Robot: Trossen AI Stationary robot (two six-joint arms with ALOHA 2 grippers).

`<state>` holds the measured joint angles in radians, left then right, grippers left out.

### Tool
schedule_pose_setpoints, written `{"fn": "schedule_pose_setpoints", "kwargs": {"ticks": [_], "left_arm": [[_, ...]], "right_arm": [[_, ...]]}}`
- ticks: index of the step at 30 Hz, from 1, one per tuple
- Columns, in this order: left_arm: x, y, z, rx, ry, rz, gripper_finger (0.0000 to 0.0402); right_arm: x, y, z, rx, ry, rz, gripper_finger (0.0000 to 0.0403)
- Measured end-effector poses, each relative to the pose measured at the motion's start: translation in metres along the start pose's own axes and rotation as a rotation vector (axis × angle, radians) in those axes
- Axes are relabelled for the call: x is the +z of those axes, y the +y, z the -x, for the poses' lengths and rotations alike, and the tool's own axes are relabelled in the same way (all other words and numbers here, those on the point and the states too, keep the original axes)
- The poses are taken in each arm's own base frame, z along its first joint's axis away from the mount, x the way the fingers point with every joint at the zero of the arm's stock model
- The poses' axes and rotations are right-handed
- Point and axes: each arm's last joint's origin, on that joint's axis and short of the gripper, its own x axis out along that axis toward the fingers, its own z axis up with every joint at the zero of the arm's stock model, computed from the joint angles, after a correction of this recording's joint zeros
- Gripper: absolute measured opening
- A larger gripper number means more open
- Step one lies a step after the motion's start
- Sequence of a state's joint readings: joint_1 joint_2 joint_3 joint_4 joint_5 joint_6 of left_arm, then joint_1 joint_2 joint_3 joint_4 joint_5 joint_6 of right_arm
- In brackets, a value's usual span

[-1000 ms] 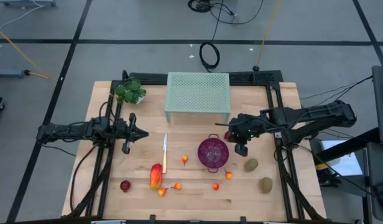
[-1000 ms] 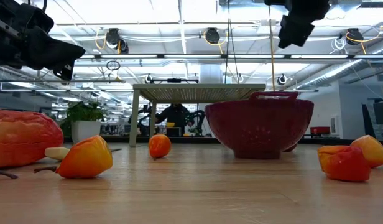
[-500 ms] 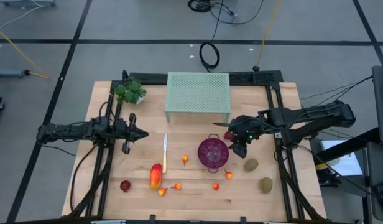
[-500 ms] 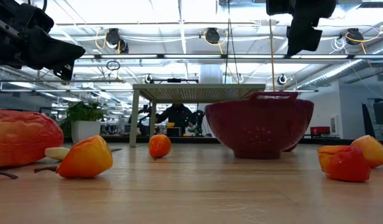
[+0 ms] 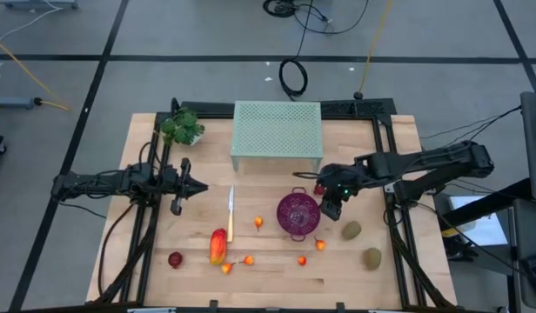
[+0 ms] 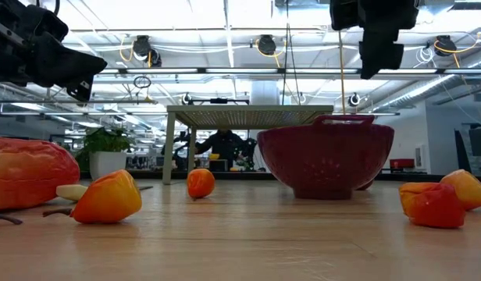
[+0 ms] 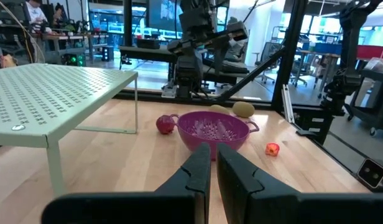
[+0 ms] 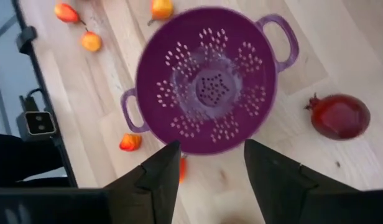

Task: Pick & Place Fruit
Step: Put the strainer bowl on the shelf

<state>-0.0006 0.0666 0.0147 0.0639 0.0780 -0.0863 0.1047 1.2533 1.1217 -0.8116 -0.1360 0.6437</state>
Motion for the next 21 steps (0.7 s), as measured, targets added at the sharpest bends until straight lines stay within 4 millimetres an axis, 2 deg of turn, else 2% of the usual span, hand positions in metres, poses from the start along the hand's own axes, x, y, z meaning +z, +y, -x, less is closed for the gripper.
{"fn": "schedule_pose_setpoints", "kwargs": {"ticks": [9,14,21], "left_arm": [[0.0,0.0,0.0,0.0,0.0,0.0,0.0026],[0.0,0.0,0.0,0.0,0.0,0.0,0.0026],[0.0,0.0,0.0,0.0,0.0,0.0,0.0026]], "right_arm": [[0.0,0.0,-0.001,-0.002,0.004,-0.072,0.0169],[-0.002,-0.001,-0.002,-0.011,0.011,-0.242,0.0169],[-0.014,-0.009,-0.017,-0.052,0.053,-0.388,0.0169]]}}
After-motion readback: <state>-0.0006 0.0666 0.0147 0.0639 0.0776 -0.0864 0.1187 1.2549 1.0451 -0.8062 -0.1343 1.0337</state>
